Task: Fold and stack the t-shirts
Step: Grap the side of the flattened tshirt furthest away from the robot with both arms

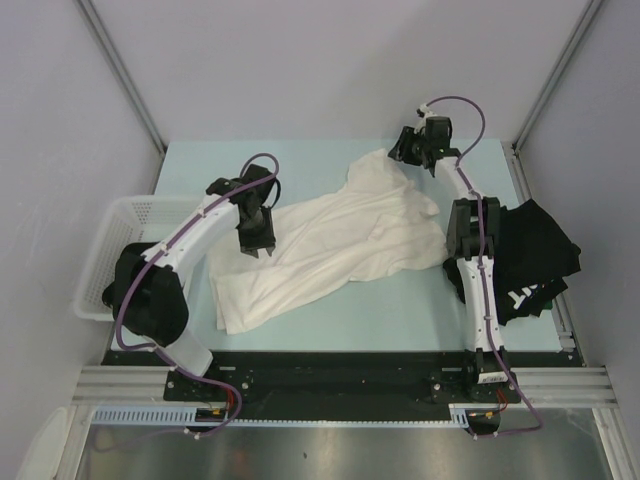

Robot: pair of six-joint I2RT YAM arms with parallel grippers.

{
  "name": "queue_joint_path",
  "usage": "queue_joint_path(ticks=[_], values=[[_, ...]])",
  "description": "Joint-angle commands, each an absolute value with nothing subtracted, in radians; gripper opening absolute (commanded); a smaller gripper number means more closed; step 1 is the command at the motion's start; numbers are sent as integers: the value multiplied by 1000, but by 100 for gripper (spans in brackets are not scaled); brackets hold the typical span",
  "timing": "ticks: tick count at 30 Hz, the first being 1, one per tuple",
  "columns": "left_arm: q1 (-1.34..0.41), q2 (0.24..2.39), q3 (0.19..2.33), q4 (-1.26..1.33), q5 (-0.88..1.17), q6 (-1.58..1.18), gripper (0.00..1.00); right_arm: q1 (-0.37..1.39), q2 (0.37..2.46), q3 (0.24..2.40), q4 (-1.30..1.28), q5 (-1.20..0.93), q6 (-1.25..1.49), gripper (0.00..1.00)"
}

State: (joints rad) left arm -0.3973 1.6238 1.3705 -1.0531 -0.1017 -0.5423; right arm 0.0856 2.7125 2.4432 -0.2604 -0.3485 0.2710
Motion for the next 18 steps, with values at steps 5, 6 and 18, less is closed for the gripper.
queue_joint_path(ticks=[5,6,18], values=[[-405,1621,1408,-1069,-106,-540,40,115,2734,2499,-210,-353,301,49],[-405,1621,1407,-1071,-104,-540,40,117,2734,2496,-210,-351,299,49],[-405,1623,1371,-1055,-98,-532,40,94,2740,2500,-209,-337,264,49]])
